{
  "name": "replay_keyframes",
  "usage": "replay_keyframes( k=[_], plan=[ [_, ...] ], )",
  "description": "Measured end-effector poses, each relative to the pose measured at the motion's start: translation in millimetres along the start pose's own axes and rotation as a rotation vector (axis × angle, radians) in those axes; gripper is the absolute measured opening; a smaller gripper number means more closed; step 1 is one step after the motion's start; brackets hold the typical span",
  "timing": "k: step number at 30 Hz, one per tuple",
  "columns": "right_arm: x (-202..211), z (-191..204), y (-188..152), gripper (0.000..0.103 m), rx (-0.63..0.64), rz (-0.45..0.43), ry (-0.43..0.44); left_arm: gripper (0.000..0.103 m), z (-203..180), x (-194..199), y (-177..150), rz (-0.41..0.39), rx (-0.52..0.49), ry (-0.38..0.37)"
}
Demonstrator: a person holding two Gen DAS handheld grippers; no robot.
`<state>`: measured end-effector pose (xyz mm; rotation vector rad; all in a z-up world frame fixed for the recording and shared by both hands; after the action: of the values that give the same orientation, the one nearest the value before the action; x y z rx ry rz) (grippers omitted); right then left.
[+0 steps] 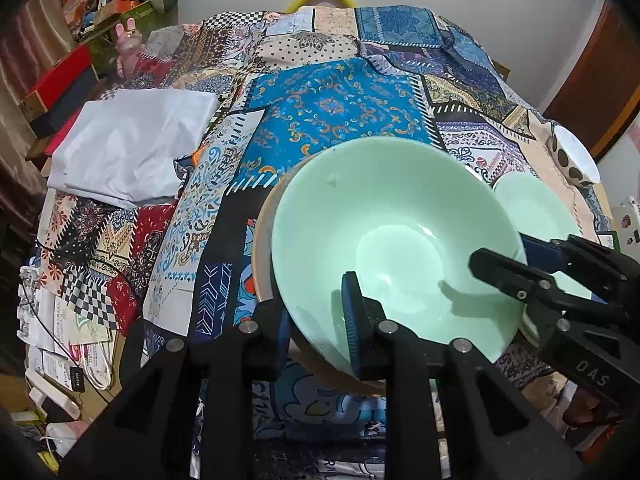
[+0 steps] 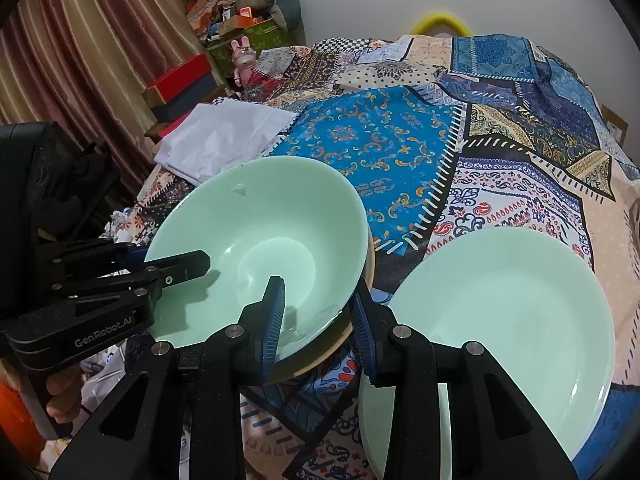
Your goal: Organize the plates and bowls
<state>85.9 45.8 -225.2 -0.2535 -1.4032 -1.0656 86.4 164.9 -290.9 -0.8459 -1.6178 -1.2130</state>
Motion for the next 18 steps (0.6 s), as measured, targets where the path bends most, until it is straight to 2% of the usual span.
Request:
replay_keyframes(
  k=[2, 11, 14, 18],
  plan=[
    [1.1, -3.6, -1.3, 0.032, -0.001, -0.001, -0.019, 0.022, 1.2, -0.5, 0.0, -0.001, 0.007, 0.001],
    [18.9, -4.2, 6.5, 0.032, 0.011, -0.06, 0.0, 0.022, 5.6, 10.6, 5.5, -0.028, 0.009, 0.033],
    [21.6, -6.8, 6.6, 0.032, 0.003, -0.067, 0.005, 0.029, 6.7, 21.3, 11.4, -0.073, 0.004, 0.084],
    [25.7, -10.2, 6.7, 0.032, -0.007, -0.077, 0.012, 0.034, -3.5, 41.3, 23.1, -0.132, -0.03, 0.092]
  ],
)
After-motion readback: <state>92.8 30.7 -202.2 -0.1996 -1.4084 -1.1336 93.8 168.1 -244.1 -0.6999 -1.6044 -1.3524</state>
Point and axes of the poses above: each gripper's, at about its wrist camera, not at the fingertips, and x roughly against the way its jaws point, z to its left, y to its top, the point moved 10 cm from there along -x, roughly the way its jaws point, and after that the axes turned 8 degrees about z, right-handed, at the moved point
